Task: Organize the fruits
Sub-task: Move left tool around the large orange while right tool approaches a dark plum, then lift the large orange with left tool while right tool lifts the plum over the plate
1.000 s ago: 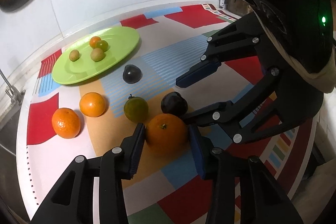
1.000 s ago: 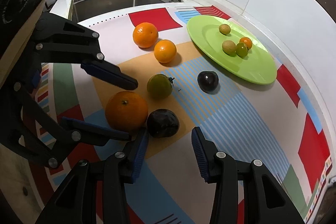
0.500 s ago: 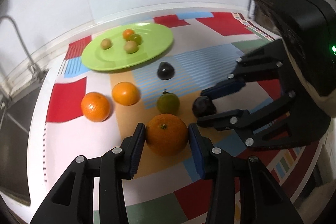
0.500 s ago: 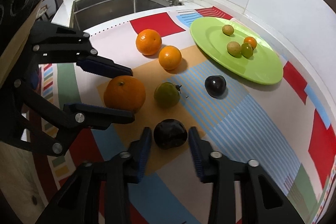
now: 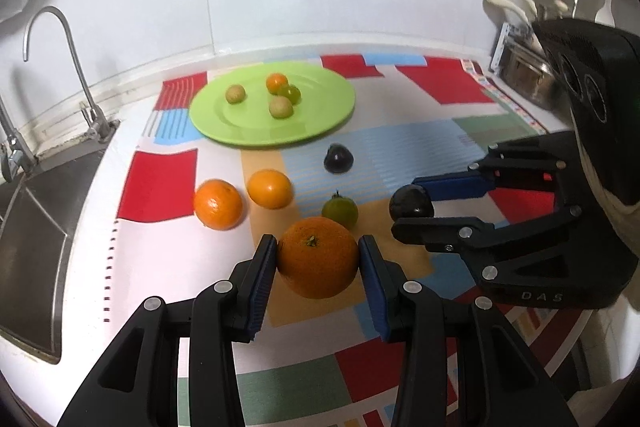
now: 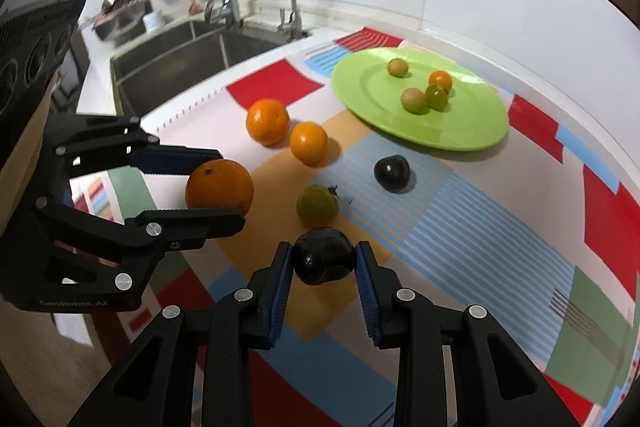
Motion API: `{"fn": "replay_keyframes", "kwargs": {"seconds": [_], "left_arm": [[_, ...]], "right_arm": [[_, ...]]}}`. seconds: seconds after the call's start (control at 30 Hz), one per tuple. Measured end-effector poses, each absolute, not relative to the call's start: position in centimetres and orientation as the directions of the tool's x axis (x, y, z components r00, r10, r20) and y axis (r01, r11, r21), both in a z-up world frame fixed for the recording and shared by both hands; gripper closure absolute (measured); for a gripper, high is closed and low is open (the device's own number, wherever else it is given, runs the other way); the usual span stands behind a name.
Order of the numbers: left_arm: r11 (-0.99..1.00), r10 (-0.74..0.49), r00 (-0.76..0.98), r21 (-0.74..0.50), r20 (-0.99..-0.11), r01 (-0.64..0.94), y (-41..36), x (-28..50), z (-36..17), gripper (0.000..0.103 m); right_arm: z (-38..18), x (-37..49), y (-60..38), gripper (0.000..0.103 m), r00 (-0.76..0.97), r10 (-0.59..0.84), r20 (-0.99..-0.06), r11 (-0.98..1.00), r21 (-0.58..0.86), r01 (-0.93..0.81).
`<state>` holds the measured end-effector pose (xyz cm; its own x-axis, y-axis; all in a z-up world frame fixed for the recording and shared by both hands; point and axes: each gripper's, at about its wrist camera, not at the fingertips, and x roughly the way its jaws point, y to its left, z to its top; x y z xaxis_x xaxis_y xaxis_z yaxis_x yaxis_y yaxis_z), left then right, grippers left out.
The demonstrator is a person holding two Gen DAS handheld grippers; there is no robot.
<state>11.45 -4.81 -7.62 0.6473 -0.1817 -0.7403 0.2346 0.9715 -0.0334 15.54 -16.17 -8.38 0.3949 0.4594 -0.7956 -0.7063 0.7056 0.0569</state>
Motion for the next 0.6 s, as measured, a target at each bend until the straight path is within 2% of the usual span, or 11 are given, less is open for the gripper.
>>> {"fn": "replay_keyframes", "kwargs": {"seconds": [0.6], "left_arm": [[0.977, -0.169, 0.743, -0.011, -0.648, 0.212, -3.9, 11.2, -2.3, 0.062]], "right_arm": [[-2.8, 14.6, -18.1, 0.070, 0.560, 0.457, -0.691, 0.837, 0.121, -0.534]]}}
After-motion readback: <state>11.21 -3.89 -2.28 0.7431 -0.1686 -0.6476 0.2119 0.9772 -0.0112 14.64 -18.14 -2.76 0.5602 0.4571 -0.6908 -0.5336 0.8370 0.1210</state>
